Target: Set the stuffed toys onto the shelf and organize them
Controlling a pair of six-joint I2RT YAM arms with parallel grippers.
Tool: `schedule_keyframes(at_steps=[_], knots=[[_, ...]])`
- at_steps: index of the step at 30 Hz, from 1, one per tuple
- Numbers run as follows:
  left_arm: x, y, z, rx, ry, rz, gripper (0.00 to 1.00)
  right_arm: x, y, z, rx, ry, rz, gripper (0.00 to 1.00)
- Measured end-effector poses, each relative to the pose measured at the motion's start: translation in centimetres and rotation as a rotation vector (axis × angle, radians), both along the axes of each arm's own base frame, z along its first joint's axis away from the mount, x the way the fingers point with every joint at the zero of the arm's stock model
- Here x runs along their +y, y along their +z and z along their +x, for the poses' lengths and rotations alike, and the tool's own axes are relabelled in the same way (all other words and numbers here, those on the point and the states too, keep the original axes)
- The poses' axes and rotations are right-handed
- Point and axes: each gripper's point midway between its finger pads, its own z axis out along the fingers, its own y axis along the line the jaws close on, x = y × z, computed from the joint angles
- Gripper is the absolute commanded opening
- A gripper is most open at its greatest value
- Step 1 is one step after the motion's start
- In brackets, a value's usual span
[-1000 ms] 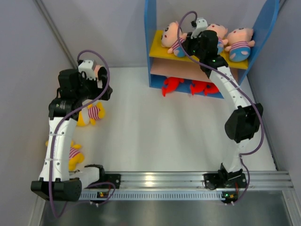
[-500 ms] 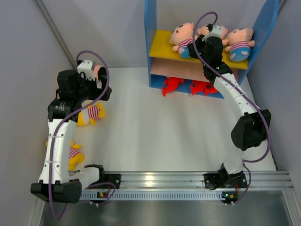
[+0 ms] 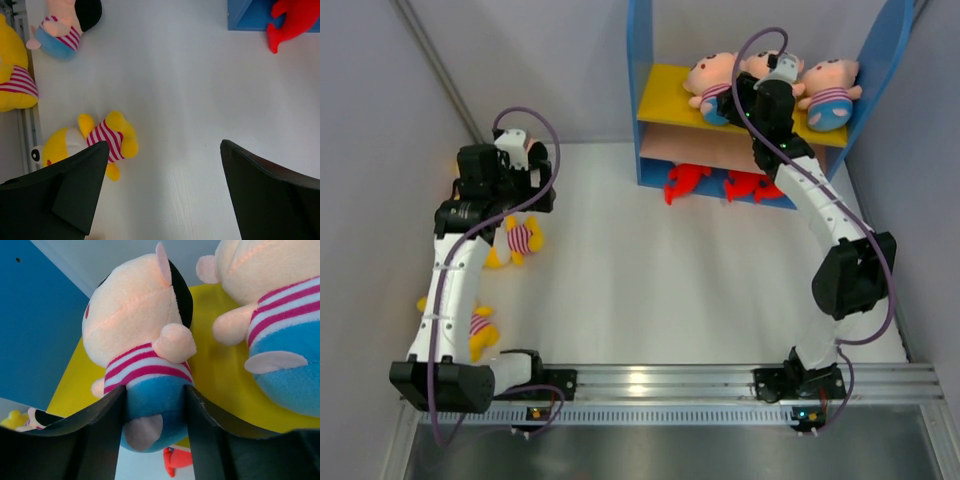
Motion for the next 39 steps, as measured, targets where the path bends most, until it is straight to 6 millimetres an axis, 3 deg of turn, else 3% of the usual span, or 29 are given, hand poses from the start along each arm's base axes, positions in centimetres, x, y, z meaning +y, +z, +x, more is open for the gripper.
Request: schedule_keyframes(at_steps=[8, 14, 19, 24, 28, 33, 35, 38, 39], knots=[[3.9, -7.8, 4.1, 0.185, 0.111, 0.211, 0.98, -0.6, 1.0, -1.4, 0.02, -0.005, -0.102, 0.71], [8.0, -13.7, 8.8, 0.311, 0.185, 0.453, 0.98, -1.6, 4.6, -3.9, -0.049, -0.037, -0.193, 0.76], [10.4, -14.6, 15.7, 0.302, 0.23, 0.574, 0.99, -1.4, 7.2, -5.9, -0.11, -0.037, -0.28, 0.76], [12.4, -16.2, 22.3, 0.268, 0.297, 0.671, 0.99, -1.0, 7.3, -7.6, -0.13, -0.018, -0.354, 0.78], [14.5, -19.6, 25.9, 0.291, 0.349, 0.73, 0.99, -1.3, 7.3, -8.1, -0.135, -0.027, -0.419, 0.78], [17.7, -23.2, 27.6, 0.321, 0.393, 0.728, 0.97, -1.4, 7.0, -9.4, -0.139, -0.038, -0.492, 0.78], [18.8, -23.9, 27.7, 0.328, 0.388, 0.711, 0.92, -1.1, 6.6, -10.2, -0.139, -0.035, -0.521, 0.78], [19.8, -24.4, 27.7, 0.333, 0.357, 0.685, 0.62, -0.8, 6.8, -11.2, -0.155, -0.043, -0.545, 0.77], [19.9, -24.6, 27.8, 0.331, 0.342, 0.675, 0.43, -0.8, 6.8, -11.5, -0.158, -0.049, -0.551, 0.77]])
